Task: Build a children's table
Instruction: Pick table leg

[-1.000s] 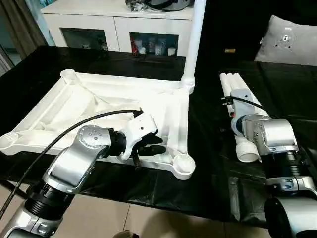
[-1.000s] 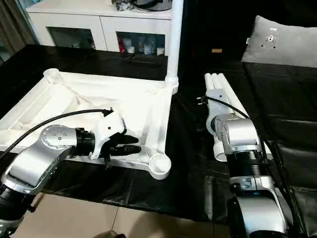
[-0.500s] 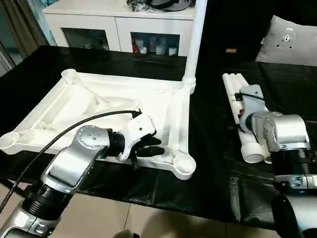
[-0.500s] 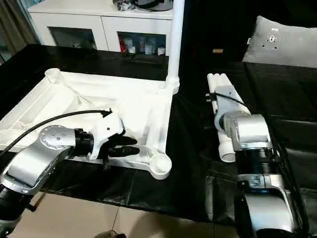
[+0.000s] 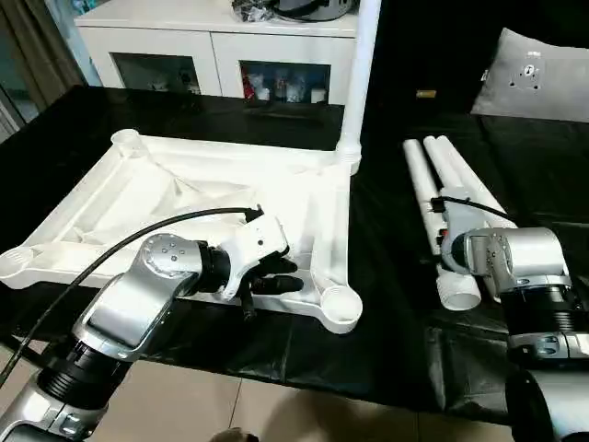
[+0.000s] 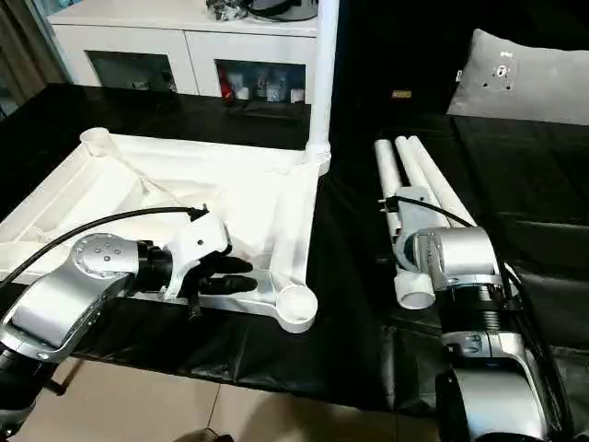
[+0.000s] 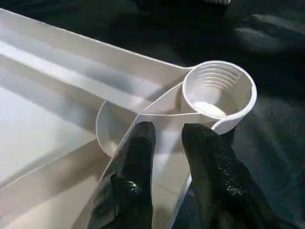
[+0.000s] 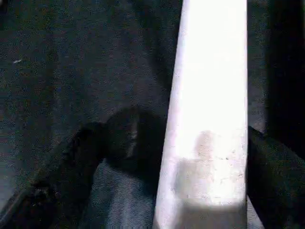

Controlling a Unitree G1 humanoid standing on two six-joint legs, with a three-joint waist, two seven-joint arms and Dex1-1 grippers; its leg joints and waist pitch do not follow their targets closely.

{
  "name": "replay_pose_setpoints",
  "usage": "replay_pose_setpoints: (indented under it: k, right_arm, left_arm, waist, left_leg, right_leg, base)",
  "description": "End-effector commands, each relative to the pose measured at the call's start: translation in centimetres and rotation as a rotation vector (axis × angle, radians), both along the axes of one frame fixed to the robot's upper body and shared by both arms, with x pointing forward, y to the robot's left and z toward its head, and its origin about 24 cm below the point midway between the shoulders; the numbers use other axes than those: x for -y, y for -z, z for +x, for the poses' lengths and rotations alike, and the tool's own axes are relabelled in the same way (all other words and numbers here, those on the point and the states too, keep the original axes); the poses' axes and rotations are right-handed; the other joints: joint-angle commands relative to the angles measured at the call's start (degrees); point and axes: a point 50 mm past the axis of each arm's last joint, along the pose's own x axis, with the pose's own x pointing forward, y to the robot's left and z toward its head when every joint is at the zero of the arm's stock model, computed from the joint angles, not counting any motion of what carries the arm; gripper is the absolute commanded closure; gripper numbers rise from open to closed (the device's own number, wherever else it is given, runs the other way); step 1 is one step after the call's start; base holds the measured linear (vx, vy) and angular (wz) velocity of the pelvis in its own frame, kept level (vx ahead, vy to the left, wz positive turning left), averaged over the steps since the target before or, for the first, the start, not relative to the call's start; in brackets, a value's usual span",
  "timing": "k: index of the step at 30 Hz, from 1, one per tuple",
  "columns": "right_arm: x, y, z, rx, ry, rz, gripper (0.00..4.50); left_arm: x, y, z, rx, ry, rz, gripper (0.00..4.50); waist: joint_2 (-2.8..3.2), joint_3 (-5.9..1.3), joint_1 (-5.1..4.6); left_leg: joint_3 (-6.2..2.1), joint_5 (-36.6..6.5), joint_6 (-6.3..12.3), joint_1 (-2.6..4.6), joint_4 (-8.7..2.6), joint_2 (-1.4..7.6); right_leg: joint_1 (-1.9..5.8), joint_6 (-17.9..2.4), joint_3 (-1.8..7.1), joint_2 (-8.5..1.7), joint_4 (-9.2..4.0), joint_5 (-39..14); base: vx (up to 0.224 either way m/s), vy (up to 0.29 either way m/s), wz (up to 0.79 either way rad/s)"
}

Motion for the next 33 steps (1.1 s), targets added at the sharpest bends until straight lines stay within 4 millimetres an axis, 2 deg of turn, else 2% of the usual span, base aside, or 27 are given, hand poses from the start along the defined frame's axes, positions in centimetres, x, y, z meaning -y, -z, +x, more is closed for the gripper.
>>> replay_pose_setpoints:
  k: [1, 7, 24, 30, 33]
  right_arm:
    - [-0.5, 0.7, -0.5, -0.037, -0.024, 0.036, 0.29]
    - [-0.7, 0.7, -0.9, -0.059, -0.058, 0.044, 0.77]
    - [-1.1, 0.5, -1.4, -0.073, -0.077, 0.071, 2.31]
    - [-1.2, 0.5, -1.5, -0.074, -0.076, 0.077, 2.64]
    - [-1.3, 0.6, -1.6, -0.071, -0.074, 0.080, 2.65]
  left_arm:
    - [0.2, -0.5, -0.1, 0.025, 0.015, 0.008, 3.03]
    - [0.2, -0.6, 0.0, 0.029, 0.019, 0.013, 3.03]
    - [0.4, -0.8, 0.0, 0.042, 0.028, 0.001, 3.03]
    - [0.4, -0.8, 0.0, 0.042, 0.028, 0.002, 3.03]
    - [0.4, -0.7, 0.0, 0.044, 0.028, 0.000, 3.03]
  waist:
    - [-0.11, -4.13, 0.35]
    - [-0.30, -4.12, 0.32]
    - [-0.13, -4.18, 0.35]
    - [-0.14, -4.20, 0.33]
    - [-0.12, -4.17, 0.34]
  left_leg:
    - [-0.99, -5.6, -1.32, 1.22, -3.36, 2.53]
    - [-1.00, -5.9, -1.53, 1.24, -3.41, 2.55]
    - [-1.02, -5.2, -1.58, 1.17, -3.30, 2.49]
    - [-1.04, -5.2, -1.68, 1.18, -3.29, 2.49]
    - [-1.02, -5.3, -1.71, 1.19, -3.31, 2.48]
  right_leg:
    - [2.82, -13.3, 2.52, -4.22, -3.72, -0.6]
    - [2.79, -13.1, 2.53, -4.21, -3.78, -1.6]
    - [2.83, -13.3, 2.55, -4.22, -3.70, -0.7]
    - [2.85, -13.2, 2.55, -4.23, -3.70, -0.8]
    - [2.82, -13.2, 2.56, -4.24, -3.73, -0.9]
  base:
    - [0.000, 0.000, 0.00]
    - [0.000, 0.000, 0.00]
    - [0.000, 0.000, 0.00]
    - [0.000, 0.000, 0.00]
    - [0.000, 0.000, 0.00]
